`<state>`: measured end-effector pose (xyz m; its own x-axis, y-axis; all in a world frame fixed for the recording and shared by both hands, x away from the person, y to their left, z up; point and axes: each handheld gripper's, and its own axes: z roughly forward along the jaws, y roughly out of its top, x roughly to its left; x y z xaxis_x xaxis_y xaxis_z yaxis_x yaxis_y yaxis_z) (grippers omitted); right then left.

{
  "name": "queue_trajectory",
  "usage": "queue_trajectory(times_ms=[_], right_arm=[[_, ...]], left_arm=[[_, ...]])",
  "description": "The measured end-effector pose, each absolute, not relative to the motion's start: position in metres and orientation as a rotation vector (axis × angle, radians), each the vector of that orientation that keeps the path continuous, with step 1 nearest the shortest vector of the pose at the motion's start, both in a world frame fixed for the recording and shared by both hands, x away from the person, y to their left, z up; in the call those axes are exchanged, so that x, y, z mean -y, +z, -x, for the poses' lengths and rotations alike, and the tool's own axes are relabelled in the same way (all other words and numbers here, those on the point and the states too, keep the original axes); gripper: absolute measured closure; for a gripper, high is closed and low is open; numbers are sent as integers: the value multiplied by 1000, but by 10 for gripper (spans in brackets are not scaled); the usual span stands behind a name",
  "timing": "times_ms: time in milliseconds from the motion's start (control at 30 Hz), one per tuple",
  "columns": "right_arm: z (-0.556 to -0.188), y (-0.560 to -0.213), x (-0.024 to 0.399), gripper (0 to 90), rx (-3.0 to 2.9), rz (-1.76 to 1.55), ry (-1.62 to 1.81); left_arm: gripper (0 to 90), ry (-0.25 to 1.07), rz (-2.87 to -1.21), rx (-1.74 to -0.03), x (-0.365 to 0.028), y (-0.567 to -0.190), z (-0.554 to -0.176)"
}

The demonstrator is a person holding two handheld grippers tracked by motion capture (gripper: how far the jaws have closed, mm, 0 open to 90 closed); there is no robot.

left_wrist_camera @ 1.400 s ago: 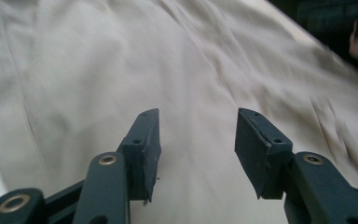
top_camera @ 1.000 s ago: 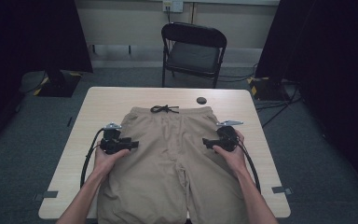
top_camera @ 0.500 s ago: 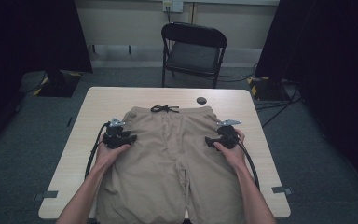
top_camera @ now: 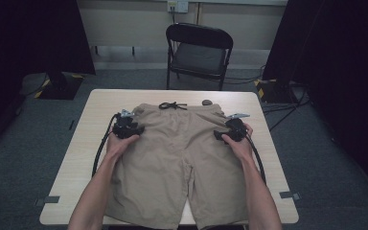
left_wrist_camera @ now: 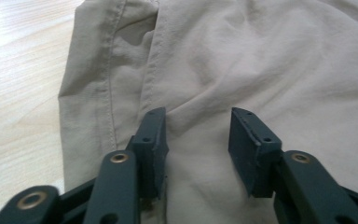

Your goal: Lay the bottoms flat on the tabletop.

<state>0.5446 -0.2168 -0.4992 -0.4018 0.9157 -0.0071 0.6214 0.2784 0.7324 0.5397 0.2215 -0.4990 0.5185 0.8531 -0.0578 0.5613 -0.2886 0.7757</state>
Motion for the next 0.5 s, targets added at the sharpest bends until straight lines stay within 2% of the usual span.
queue_trajectory(times_ms=[133,233,433,500], right_arm=[[-544,-498,218,137,-2134,-1382,912],[-540,-493,220,164,-2146,-1426,890],[-517,-467,229,154,-2106,-1422,1001],[-504,-462,228,152,-2124,-1396,995]], left_arm=[[489,429,-2025,-1155,-225,-495,-536],[482,398,-1980,-1177,-229,-492,-527],[482,363,-1970,-1192,-238,-484,-509],[489,355,-1972,-1159,-241,-475,-492]])
